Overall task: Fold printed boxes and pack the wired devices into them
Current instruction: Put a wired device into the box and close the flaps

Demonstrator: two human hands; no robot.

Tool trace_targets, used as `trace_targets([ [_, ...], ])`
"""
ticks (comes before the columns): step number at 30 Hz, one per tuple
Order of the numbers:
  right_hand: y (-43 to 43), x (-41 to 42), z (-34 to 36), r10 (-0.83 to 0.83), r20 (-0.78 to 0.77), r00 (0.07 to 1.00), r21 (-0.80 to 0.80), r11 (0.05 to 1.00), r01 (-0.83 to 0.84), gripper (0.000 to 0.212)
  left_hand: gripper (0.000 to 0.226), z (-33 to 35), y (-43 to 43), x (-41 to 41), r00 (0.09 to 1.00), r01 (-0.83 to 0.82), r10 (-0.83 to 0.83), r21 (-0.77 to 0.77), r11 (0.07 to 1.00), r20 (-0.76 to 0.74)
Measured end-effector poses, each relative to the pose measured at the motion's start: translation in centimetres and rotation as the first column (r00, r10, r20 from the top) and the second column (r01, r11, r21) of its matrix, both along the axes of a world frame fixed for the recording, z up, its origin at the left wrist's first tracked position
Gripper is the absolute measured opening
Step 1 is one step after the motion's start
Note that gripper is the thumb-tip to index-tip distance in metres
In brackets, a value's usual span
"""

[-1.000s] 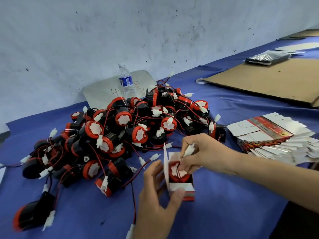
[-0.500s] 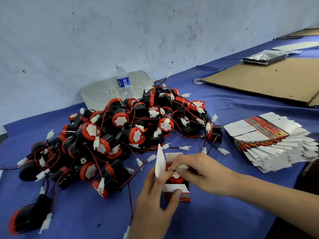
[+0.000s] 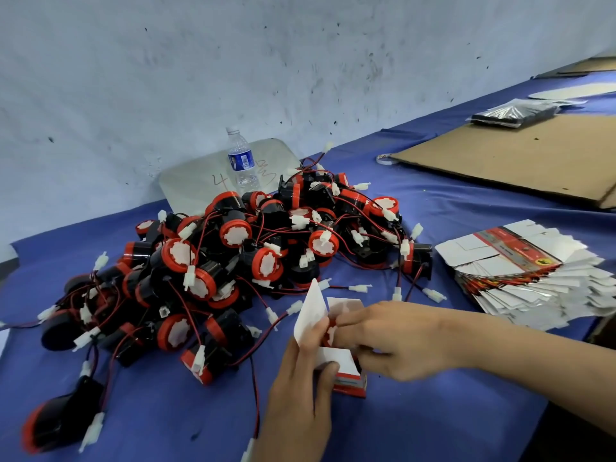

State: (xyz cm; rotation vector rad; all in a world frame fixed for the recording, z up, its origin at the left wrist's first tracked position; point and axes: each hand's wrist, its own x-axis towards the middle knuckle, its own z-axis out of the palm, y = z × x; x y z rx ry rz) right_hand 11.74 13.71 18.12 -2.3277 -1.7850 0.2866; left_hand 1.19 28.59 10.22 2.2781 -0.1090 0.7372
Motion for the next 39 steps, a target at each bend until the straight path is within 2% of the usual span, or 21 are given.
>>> trace_targets([
  [2, -0.1, 0.3, 0.2, 0.013, -0.097, 0.995, 0.029, 1.0, -0.01, 0.014, 0.058, -0.2, -0.3, 0.1, 0.999, 0.029, -0.03, -0.038, 0.999, -0.024],
  [4, 0.0, 0.4, 0.3, 0.004, -0.202, 0.979, 0.049, 0.999, 0.006, 0.016, 0.056, -0.4, -0.4, 0.1, 0.996, 0.036, -0.046, -0.13, 0.991, -0.078],
  [7, 0.1, 0.5, 0.1, -0.04, -0.374, 0.927, 0.01, 0.999, 0.047, 0.017, 0.069, -0.6, -0.1, 0.0, 0.987, 0.037, -0.069, -0.214, 0.976, -0.142],
  [10, 0.3, 0.5, 0.0, -0.06, -0.433, 0.899, 0.025, 0.997, 0.079, 0.009, 0.073, -0.6, 0.0, -0.1, 0.974, 0.09, -0.139, -0.261, 0.961, -0.179],
  [13, 0.8, 0.4, -0.5, -0.094, -0.401, 0.911, 0.093, 0.985, 0.143, 0.003, 0.084, -0.9, 0.0, -0.2, 0.971, 0.11, -0.153, -0.226, 0.968, -0.185],
  [15, 1.2, 0.1, -1.2, -0.1, -0.321, 0.942, 0.129, 0.981, 0.148, 0.009, 0.086, -1.0, -0.1, -0.1, 0.973, 0.119, -0.155, -0.206, 0.971, -0.172],
  [17, 1.6, -0.3, -2.1, -0.092, -0.211, 0.973, 0.14, 0.982, 0.124, 0.012, 0.088, -1.2, -0.1, 0.0, 0.975, 0.116, -0.152, -0.212, 0.97, -0.164],
  [20, 1.8, -0.6, -2.6, -0.092, -0.127, 0.988, 0.178, 0.977, 0.114, 0.016, 0.09, -1.5, -0.2, 0.1, 0.979, 0.08, -0.117, -0.214, 0.974, -0.167],
  [24, 1.0, -0.8, -3.2, -0.003, 0.045, 0.999, 0.176, 0.984, -0.005, 0.017, 0.089, -1.4, -0.2, 0.0, 0.981, 0.076, -0.11, -0.201, 0.977, -0.161],
  [26, 0.2, -0.7, -3.4, -0.001, 0.034, 0.999, 0.177, 0.984, -0.005, 0.019, 0.078, -1.3, 0.0, 0.0, 0.981, 0.06, -0.092, -0.18, 0.982, -0.173],
  [30, -1.2, -0.9, -3.7, -0.04, -0.117, 0.992, 0.252, 0.965, 0.069, 0.024, 0.07, -1.5, 0.3, 0.3, 0.977, -0.025, -0.005, -0.137, 0.99, -0.212],
  [34, -2.0, -1.7, -5.1, -0.09, 0.007, 0.996, 0.281, 0.956, 0.085, 0.022, 0.058, -1.2, 0.1, 0.4, 0.974, -0.023, -0.015, -0.164, 0.986, -0.227],
  [37, -2.1, -2.6, -6.6, -0.191, 0.121, 0.974, 0.414, 0.902, 0.125, 0.02, 0.06, -1.2, 0.0, 0.4, 0.981, -0.029, -0.005, -0.171, 0.985, -0.194],
  [39, -1.9, -2.9, -7.5, -0.243, 0.112, 0.964, 0.514, 0.844, 0.153, 0.018, 0.063, -0.9, -0.2, 0.3, 0.987, -0.034, 0.009, -0.153, 0.988, -0.16],
])
